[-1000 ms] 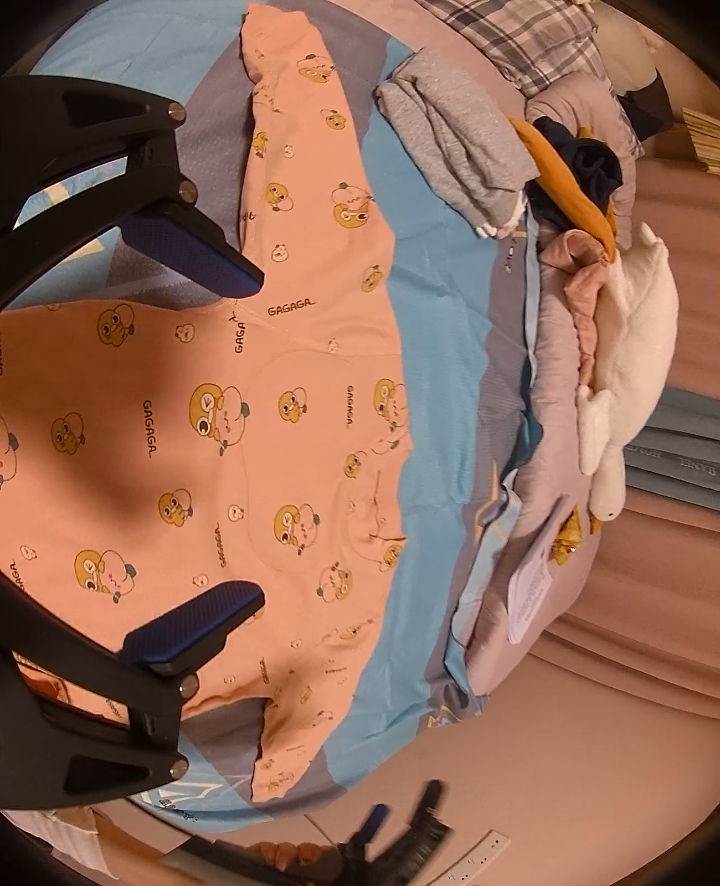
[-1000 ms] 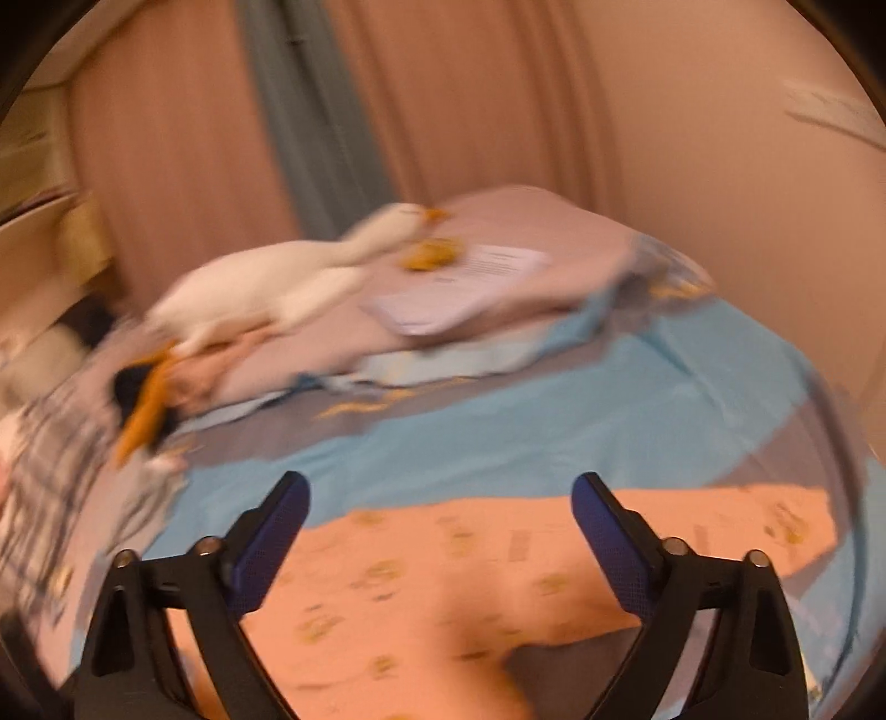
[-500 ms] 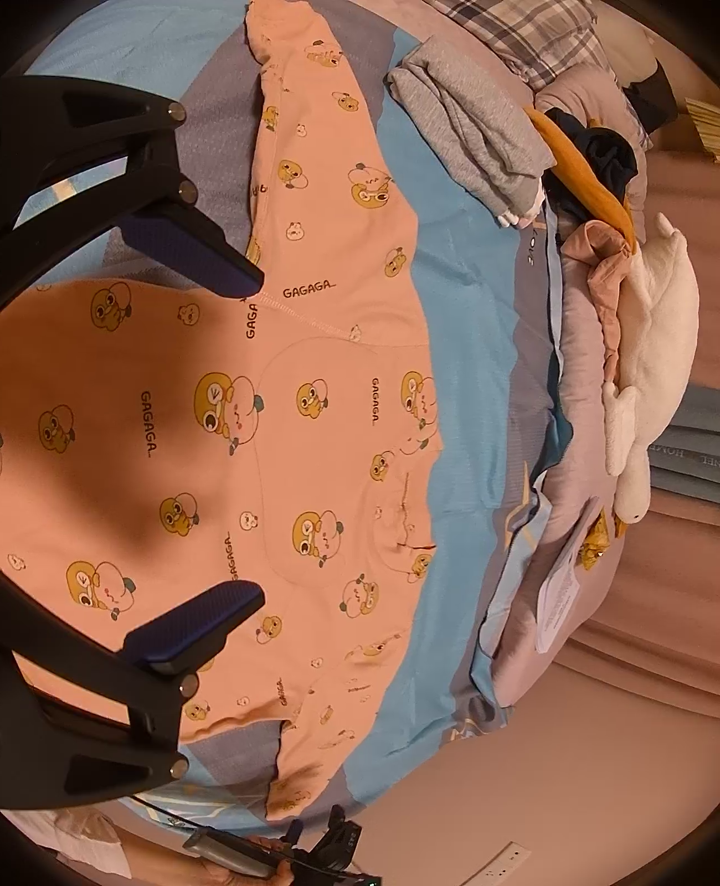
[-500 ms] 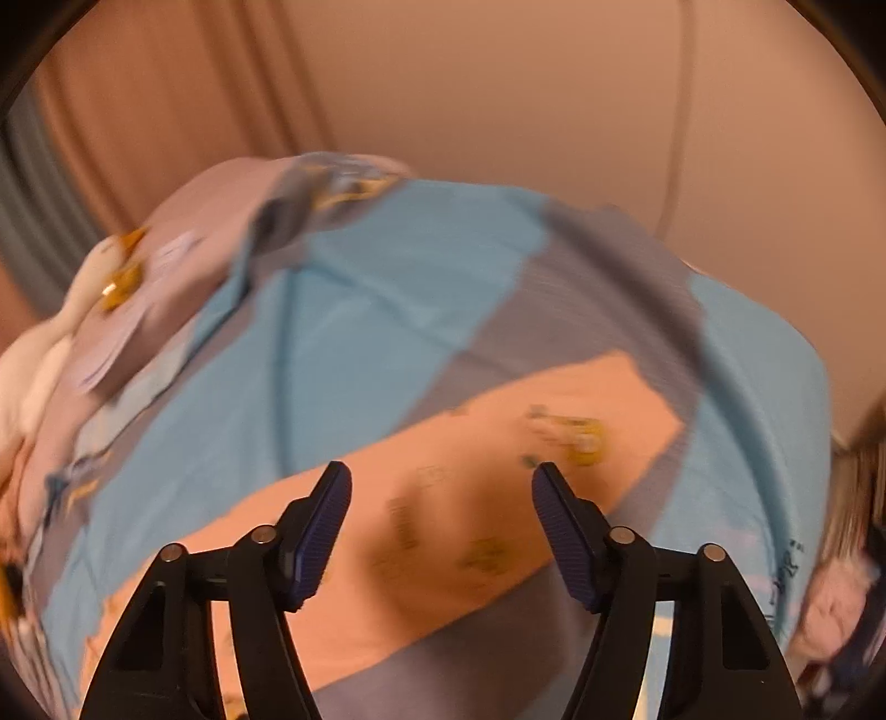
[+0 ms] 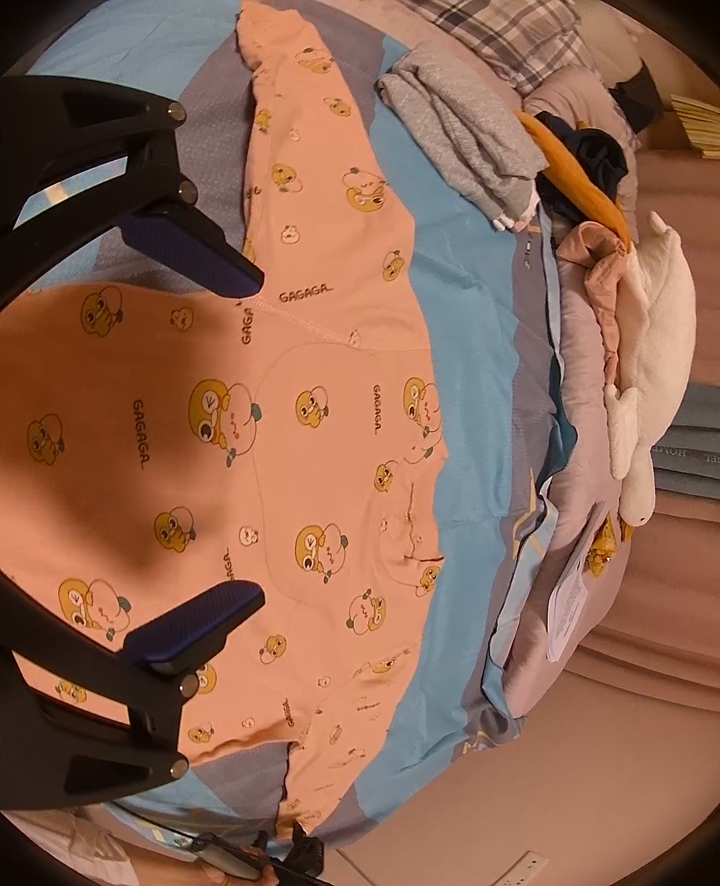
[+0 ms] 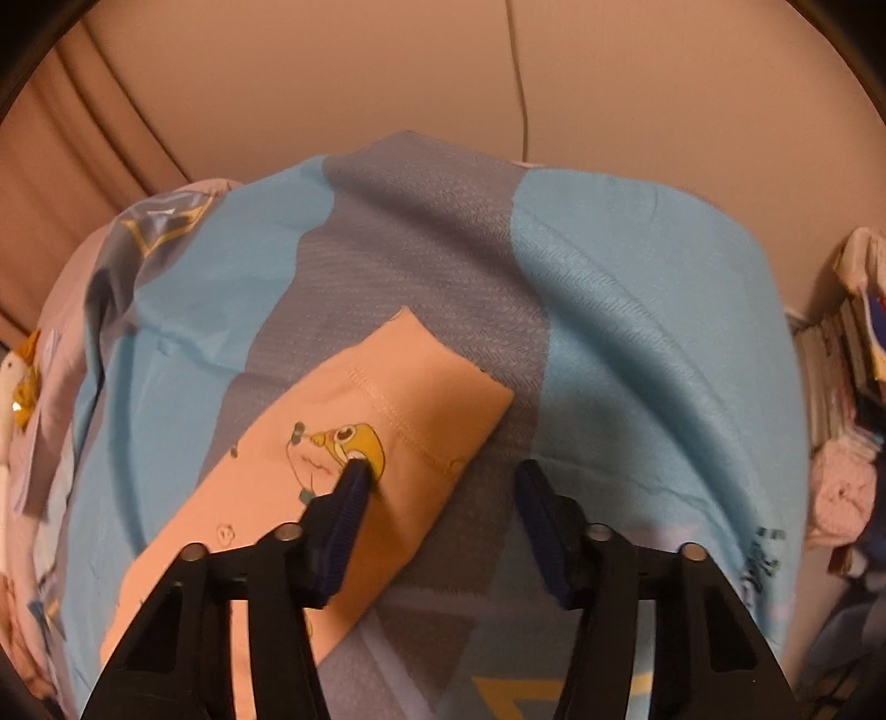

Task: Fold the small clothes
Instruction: 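Grasp the sleeve cuff of the peach shirt with the right gripper, then lift the sleeve and fold it across the shirt body with the right gripper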

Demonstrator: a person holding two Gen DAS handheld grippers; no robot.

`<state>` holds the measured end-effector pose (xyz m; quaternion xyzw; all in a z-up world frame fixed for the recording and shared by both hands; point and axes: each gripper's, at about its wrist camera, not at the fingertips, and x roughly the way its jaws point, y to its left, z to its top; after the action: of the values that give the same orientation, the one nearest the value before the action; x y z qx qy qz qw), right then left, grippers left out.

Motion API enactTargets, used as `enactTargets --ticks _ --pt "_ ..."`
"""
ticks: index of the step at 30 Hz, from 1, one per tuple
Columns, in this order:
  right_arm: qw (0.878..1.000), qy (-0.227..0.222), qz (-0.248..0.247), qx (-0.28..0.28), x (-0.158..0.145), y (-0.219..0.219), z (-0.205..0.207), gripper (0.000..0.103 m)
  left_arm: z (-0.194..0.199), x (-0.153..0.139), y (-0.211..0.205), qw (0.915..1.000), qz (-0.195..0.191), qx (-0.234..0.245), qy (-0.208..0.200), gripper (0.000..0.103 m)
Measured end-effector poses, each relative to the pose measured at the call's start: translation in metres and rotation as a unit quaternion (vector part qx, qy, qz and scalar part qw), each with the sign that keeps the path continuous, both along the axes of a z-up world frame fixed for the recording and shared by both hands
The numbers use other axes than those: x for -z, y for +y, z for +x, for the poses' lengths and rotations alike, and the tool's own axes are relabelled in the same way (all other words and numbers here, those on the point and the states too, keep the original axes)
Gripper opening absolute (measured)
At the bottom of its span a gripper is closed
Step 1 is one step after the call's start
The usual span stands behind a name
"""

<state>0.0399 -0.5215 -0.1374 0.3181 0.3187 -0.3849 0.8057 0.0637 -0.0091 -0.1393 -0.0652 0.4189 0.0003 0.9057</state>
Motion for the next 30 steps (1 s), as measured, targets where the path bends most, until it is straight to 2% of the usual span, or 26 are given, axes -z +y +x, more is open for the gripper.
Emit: enactTargets --ticks 5,11,17,21,26,30 --pt "1.000 -0.004 -0.014 -0.013 0.003 0.001 0.014 0.040 0.002 -0.001 0.004 0.9999 -0.003 -0.010 -0.005 0.102" --pt "0.999 -0.003 -0.035 -0.029 0.001 0.005 0.023 0.010 0.003 -0.004 0.001 0.9999 -0.009 -0.009 -0.007 0.102" --pt "0.994 -0.029 -0.083 -0.064 -0.028 0.028 0.019 0.008 0.000 -0.020 0.004 0.9993 -0.024 -0.017 -0.024 0.102" --pt "0.984 -0.055 -0.128 -0.108 -0.054 0.061 0.017 0.008 -0.002 -0.033 0.007 0.9987 -0.029 -0.023 -0.036 0.102" --pt "0.966 -0.079 -0.170 -0.180 -0.079 0.112 0.021 0.008 -0.003 -0.055 0.011 0.9976 -0.040 -0.025 -0.052 0.102" --pt "0.943 -0.087 -0.209 -0.243 -0.092 0.155 0.027 0.008 -0.001 -0.075 0.015 0.9963 -0.048 -0.021 -0.069 0.102"
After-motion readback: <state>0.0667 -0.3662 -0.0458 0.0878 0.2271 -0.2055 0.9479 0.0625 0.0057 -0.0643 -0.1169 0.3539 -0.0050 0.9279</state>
